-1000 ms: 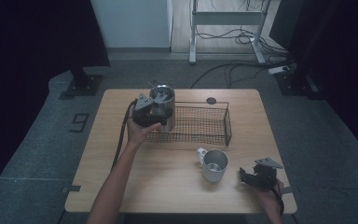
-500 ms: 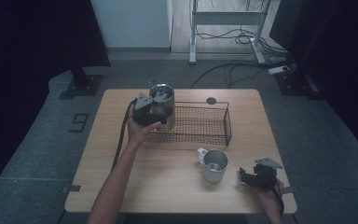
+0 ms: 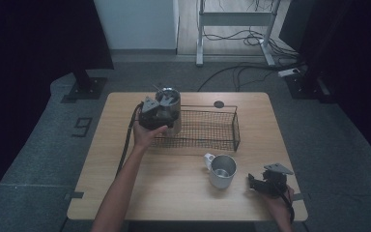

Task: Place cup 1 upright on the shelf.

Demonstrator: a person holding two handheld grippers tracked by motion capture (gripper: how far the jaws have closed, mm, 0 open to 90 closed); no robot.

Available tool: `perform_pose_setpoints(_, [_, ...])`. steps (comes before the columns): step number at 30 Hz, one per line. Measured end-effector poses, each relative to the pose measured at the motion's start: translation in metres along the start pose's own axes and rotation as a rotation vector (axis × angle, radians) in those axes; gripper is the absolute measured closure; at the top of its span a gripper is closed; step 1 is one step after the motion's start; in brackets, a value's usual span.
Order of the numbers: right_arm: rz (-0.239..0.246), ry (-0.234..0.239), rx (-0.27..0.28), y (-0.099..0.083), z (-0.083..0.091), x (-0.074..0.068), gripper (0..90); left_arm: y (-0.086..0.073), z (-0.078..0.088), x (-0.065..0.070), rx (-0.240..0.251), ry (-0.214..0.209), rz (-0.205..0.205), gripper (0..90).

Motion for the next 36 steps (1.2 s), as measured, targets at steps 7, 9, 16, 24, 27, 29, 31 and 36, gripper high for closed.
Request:
perform_pose_setpoints(7, [0.000, 0.000, 0.000, 0.000, 0.000, 0.000, 14.6, -0.009, -0.004, -0.003, -0.018, 0.011, 0.009, 4.5])
perform_pose_setpoints(9, [0.000, 0.000, 0.000, 0.000, 0.000, 0.000, 14.6, -0.011, -0.005, -0.004, -0.024, 0.015, 0.012, 4.4])
perform_pose_setpoints(16, [0.000, 0.000, 0.000, 0.000, 0.000, 0.000, 14.6, -0.019, -0.008, -0.005, -0.045, 0.017, 0.011, 4.4])
perform_pose_setpoints(24, [0.000, 0.000, 0.000, 0.000, 0.000, 0.000, 14.6, -0.027, -0.013, -0.005, -0.071, 0.030, 0.014, 4.4])
perform_pose_setpoints(27, [0.000, 0.000, 0.000, 0.000, 0.000, 0.000, 14.6, -0.028, -0.015, -0.005, -0.081, 0.032, 0.005, 4.4])
perform_pose_setpoints(29, [0.000, 0.000, 0.000, 0.000, 0.000, 0.000, 14.6, -0.029, -0.016, -0.004, -0.087, 0.034, -0.002, 4.4])
perform_pose_setpoints(31, [0.000, 0.000, 0.000, 0.000, 0.000, 0.000, 14.6, -0.030, -0.016, -0.002, -0.094, 0.038, -0.003, 4.4])
perform_pose_setpoints(36, [0.000, 0.000, 0.000, 0.000, 0.000, 0.000, 14.6, -0.032, -0.018, 0.000, -0.108, 0.040, -0.010, 4.4])
Point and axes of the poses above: each handheld gripper's, and its own axes: z roughly backward along the jaws, y roughly out of its top, x roughly to its right, the point moved 4 cm from there along -z, roughly forward along the jaws, and after that the axes turned 6 degrees about x, right-handed, at the moved point
